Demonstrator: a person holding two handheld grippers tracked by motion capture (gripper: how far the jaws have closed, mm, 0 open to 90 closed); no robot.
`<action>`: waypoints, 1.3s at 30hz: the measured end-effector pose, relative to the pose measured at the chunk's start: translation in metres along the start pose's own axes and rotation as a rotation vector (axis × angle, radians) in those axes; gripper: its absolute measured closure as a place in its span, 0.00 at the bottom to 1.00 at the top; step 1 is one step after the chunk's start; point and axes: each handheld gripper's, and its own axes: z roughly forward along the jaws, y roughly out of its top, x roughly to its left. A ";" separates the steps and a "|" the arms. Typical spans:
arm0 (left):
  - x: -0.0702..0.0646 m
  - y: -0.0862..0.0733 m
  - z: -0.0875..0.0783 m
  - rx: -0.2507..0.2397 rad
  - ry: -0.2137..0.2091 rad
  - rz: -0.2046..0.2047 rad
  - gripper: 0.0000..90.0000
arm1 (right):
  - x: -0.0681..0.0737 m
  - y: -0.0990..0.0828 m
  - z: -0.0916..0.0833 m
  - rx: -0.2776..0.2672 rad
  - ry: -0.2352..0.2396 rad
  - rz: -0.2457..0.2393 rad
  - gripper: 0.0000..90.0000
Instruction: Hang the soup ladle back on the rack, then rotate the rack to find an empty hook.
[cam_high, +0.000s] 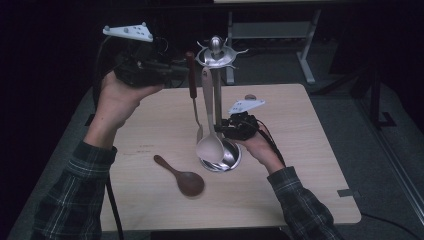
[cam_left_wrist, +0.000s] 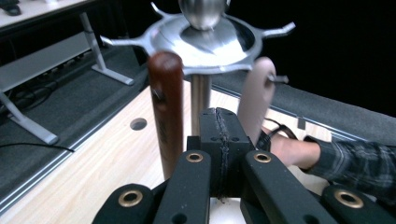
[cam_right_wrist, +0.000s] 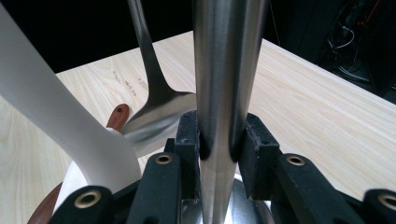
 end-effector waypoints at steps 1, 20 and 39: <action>0.001 0.002 0.001 -0.002 0.004 0.000 1.00 | 0.000 0.000 0.000 0.000 0.000 0.000 0.79; 0.021 0.014 0.016 -0.007 0.041 -0.004 1.00 | 0.000 0.000 0.000 -0.001 -0.005 -0.015 0.79; 0.007 0.020 -0.007 -0.042 0.018 -0.021 1.00 | 0.000 0.000 0.000 -0.003 -0.001 -0.014 0.79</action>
